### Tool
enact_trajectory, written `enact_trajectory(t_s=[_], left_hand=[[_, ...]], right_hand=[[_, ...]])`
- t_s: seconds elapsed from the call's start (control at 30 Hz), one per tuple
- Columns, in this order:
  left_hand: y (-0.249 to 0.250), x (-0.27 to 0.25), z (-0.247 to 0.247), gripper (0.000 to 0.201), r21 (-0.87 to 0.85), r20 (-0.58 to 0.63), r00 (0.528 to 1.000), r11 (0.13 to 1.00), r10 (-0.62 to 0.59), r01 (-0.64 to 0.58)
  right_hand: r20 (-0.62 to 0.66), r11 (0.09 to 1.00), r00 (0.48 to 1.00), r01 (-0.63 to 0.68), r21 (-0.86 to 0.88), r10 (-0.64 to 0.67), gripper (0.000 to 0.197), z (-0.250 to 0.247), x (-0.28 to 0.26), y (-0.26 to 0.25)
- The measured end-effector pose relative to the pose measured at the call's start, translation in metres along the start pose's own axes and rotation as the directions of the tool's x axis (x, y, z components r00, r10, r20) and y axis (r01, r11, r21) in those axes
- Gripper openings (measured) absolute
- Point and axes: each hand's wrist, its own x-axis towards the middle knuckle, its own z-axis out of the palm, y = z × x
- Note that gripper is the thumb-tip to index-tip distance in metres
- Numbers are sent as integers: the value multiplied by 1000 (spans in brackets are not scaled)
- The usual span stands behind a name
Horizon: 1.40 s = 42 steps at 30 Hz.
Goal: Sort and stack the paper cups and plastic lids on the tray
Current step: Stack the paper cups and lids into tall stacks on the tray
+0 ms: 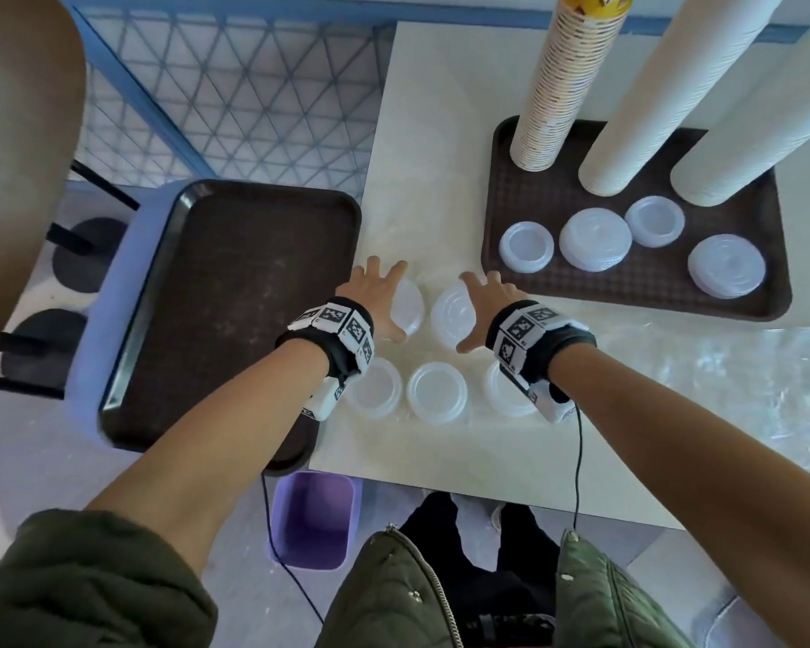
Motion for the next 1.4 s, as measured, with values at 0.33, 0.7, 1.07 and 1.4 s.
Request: enact_trajectory(t_s=[0.33, 0.7, 1.07, 1.4], left_hand=[[-5, 20, 4, 107, 179, 70, 987, 972, 145, -155], [-9, 37, 14, 105, 218, 88, 967, 943, 239, -253], [-12, 43, 16, 101, 219, 70, 958, 933, 278, -286], [-13, 42, 15, 100, 220, 54, 952, 927, 301, -305]], right_hand=[[53, 995, 998, -8, -101, 13, 106, 10, 25, -15], [65, 961, 994, -63, -269, 83, 109, 23, 38, -27], [31, 939, 994, -85, -334, 101, 92, 27, 43, -30], [12, 921, 997, -63, -384, 73, 95, 24, 40, -28]])
